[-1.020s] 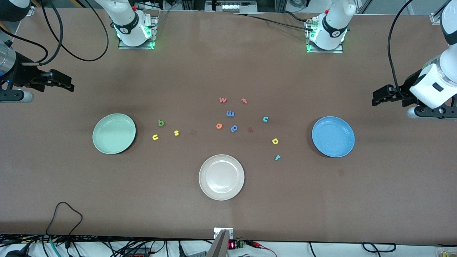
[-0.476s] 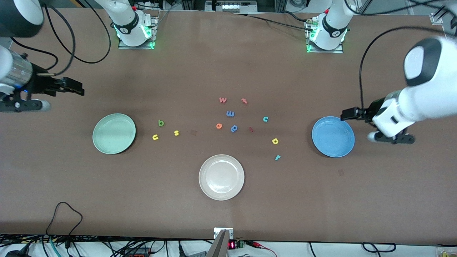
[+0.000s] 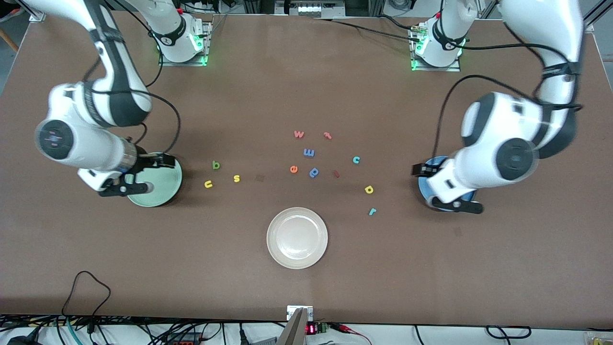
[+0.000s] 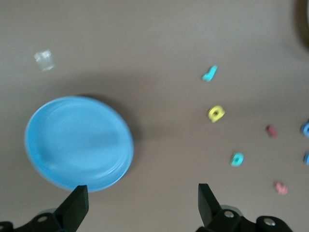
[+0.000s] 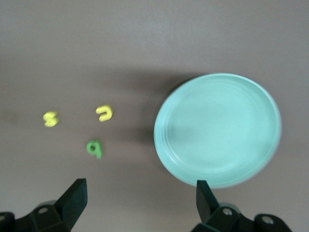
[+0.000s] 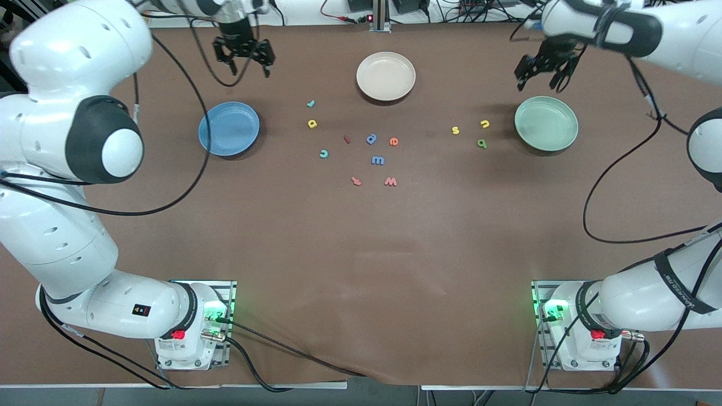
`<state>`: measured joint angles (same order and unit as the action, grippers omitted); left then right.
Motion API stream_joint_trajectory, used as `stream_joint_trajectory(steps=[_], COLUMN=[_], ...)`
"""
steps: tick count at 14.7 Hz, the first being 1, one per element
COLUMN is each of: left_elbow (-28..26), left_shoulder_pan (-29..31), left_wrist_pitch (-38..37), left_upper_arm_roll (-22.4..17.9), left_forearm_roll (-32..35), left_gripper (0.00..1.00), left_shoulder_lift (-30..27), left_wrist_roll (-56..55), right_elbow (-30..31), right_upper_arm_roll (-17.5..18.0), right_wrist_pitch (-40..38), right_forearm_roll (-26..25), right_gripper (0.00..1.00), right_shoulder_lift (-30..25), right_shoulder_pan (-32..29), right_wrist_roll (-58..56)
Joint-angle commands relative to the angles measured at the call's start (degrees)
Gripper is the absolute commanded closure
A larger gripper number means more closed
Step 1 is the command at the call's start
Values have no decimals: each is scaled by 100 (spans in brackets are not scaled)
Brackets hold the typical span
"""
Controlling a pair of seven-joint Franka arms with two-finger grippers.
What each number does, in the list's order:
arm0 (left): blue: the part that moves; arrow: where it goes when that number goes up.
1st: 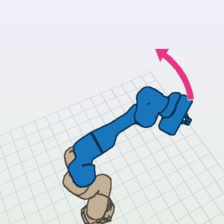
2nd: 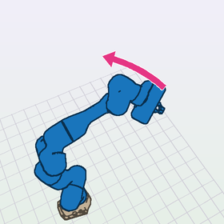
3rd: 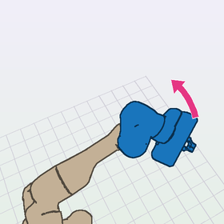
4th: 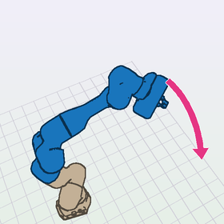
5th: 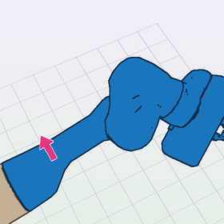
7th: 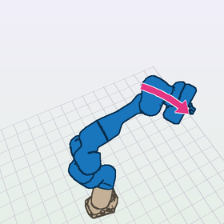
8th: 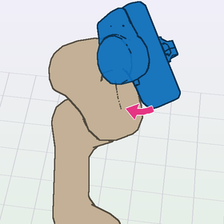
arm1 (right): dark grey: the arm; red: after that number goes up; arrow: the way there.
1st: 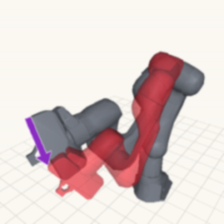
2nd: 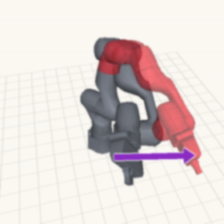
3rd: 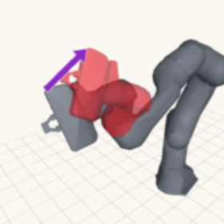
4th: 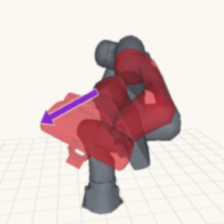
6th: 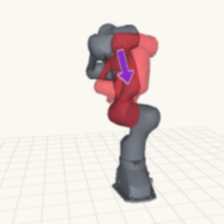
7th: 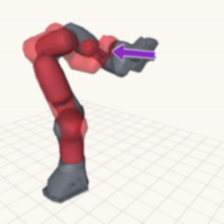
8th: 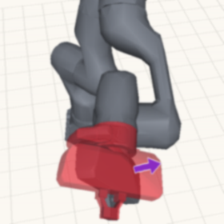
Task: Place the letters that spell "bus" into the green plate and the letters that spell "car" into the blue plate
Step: 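Reach the right gripper to yellow u while the left gripper reaches teal letter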
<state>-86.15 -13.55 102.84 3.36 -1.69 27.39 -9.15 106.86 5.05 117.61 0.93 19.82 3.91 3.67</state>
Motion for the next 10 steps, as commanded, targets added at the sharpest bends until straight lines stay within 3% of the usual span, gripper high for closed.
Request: stream_joint_trajectory(steps=[1,5,10], left_elbow=[274,757,1047], left_shoulder_pan=[-253,-253,-420], left_wrist_pitch=[280,746,1737], left_upper_arm_roll=[-63,-54,-54], left_forearm_roll=[178,170,126], left_gripper=[0,0,3], left_shoulder_lift=[528,1153,1918], left_wrist_roll=[-246,-149,-211], right_elbow=[529,512,205], right_upper_arm_roll=[-4,-30,-30], right_wrist_pitch=[858,1449,1827], right_forearm_roll=[-67,-58,-154], right_gripper=[0,0,0], right_shoulder_lift=[204,706,1041], right_shoulder_pan=[153,540,707], right_wrist_roll=[423,1169,1066])
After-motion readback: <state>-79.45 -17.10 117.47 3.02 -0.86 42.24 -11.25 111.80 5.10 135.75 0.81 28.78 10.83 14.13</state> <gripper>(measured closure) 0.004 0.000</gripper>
